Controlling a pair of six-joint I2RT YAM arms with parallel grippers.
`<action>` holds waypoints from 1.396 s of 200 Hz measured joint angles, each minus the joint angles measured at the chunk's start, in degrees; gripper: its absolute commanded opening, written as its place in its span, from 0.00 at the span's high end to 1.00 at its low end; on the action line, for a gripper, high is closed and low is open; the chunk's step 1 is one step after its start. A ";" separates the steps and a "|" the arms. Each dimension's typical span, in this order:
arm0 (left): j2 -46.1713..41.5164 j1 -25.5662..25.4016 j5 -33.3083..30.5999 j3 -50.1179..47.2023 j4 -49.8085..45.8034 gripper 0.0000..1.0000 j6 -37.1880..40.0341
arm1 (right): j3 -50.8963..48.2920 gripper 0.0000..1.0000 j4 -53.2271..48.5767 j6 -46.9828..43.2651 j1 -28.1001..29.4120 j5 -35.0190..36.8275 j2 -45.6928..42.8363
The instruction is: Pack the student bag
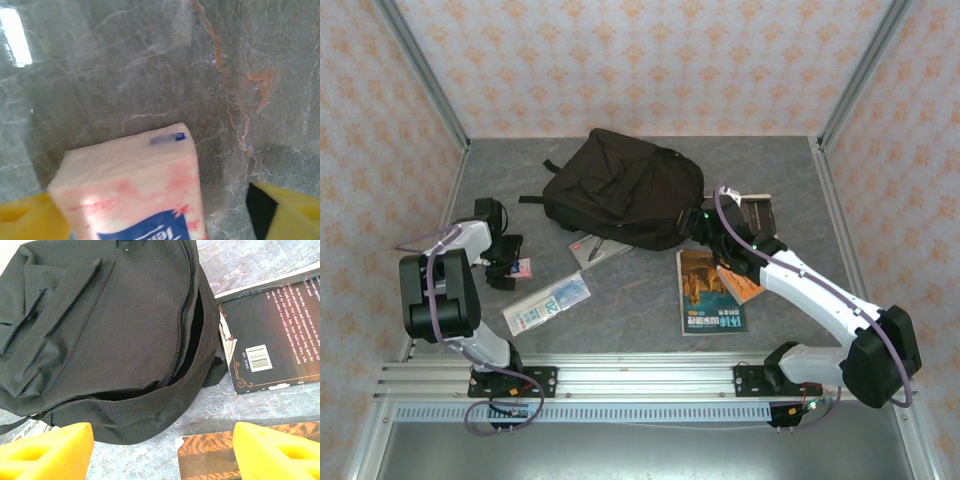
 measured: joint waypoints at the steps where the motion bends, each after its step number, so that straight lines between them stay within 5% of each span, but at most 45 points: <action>1: 0.04 0.00 0.02 0.00 0.00 0.20 0.00 | -0.02 0.26 0.00 0.00 0.00 0.00 0.00; 33: 0.20 0.00 -0.39 -0.04 0.20 0.46 -0.74 | 0.00 0.27 -0.02 0.00 0.11 0.02 0.00; 85: -2.19 0.00 -0.35 -0.13 -0.96 0.46 -0.24 | 0.13 0.27 -0.98 0.11 0.81 0.00 0.02; 125: -12.66 -1.42 0.07 -0.07 -4.33 0.44 1.84 | 0.72 0.27 -2.71 0.35 2.56 -2.58 -0.96; 175: -24.94 -11.98 3.93 3.69 -3.80 0.43 8.35 | 0.70 0.29 -0.66 2.25 2.82 -16.52 -3.89; 215: -26.27 -18.91 9.27 8.24 -2.84 0.44 12.68 | -0.92 0.28 4.94 4.00 4.61 -27.96 -4.63; 279: -25.46 -32.79 11.58 9.42 -2.73 0.45 9.35 | -1.25 0.23 13.70 5.44 15.15 -27.12 -0.31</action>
